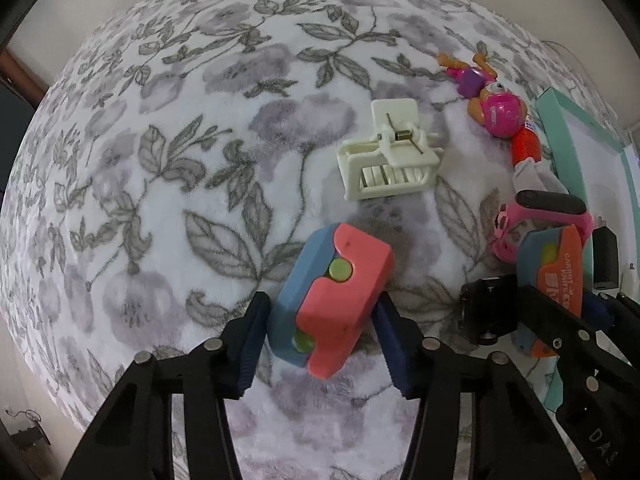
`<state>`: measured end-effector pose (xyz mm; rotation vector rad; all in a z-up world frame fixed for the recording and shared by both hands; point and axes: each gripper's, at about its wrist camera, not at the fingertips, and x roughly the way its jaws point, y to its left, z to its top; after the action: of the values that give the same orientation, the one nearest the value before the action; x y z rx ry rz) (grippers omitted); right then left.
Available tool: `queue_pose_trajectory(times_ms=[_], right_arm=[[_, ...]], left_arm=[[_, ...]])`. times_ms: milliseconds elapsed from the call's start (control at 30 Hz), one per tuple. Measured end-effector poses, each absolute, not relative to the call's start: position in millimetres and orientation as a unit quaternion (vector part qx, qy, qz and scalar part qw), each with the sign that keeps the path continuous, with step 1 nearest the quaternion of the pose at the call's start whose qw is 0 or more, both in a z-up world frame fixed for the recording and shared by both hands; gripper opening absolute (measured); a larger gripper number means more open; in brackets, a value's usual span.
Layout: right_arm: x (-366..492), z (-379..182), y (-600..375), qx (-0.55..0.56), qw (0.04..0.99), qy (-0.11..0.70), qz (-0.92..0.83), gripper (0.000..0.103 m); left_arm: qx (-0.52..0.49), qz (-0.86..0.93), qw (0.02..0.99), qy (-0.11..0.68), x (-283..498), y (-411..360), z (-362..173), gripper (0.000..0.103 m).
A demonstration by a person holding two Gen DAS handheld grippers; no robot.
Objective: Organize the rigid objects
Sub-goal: 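Grasp the orange toy gun half with the right tool while the left grasps the blue half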
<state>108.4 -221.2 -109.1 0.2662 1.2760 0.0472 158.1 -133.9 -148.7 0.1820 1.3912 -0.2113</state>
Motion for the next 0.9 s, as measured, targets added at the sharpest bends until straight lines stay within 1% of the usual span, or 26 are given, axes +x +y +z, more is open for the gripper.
queue_pose_trajectory(times_ms=[100,233,467,500,533,567,600,667,900], right_arm=[[108,-109,-222,0.131,0.793,0.594,0.023,0.035],[106,-106,-226,0.144,0.794,0.591,0.024,0.035],[101,-83,-239,0.172,0.806,0.565,0.028,0.034],[101,-78,-242,0.175,0.81,0.559,0.03,0.034],[100,-73,-244,0.177,0.813,0.554,0.03,0.034],[99,-69,-246,0.18,0.816,0.549,0.031,0.034],[98,-64,-248,0.182,0.819,0.543,0.029,0.034],[96,-57,-252,0.182,0.824,0.536,0.028,0.034],[93,-56,-257,0.187,0.824,0.535,0.028,0.034]], left_arm=[[0.077,-0.095,0.766,0.631,161,-137,-140,0.052],[0.059,-0.093,0.775,0.623,167,-139,-127,0.047],[0.03,-0.095,0.802,0.589,171,-138,-92,0.041],[0.026,-0.098,0.804,0.585,176,-132,-89,0.039],[0.019,-0.101,0.808,0.581,177,-128,-85,0.029],[0.014,-0.103,0.809,0.578,178,-126,-81,0.02],[0.01,-0.102,0.81,0.577,178,-126,-79,0.019],[0.012,-0.102,0.812,0.574,166,-98,-66,0.019],[0.016,-0.097,0.801,0.59,170,-99,-86,0.019]])
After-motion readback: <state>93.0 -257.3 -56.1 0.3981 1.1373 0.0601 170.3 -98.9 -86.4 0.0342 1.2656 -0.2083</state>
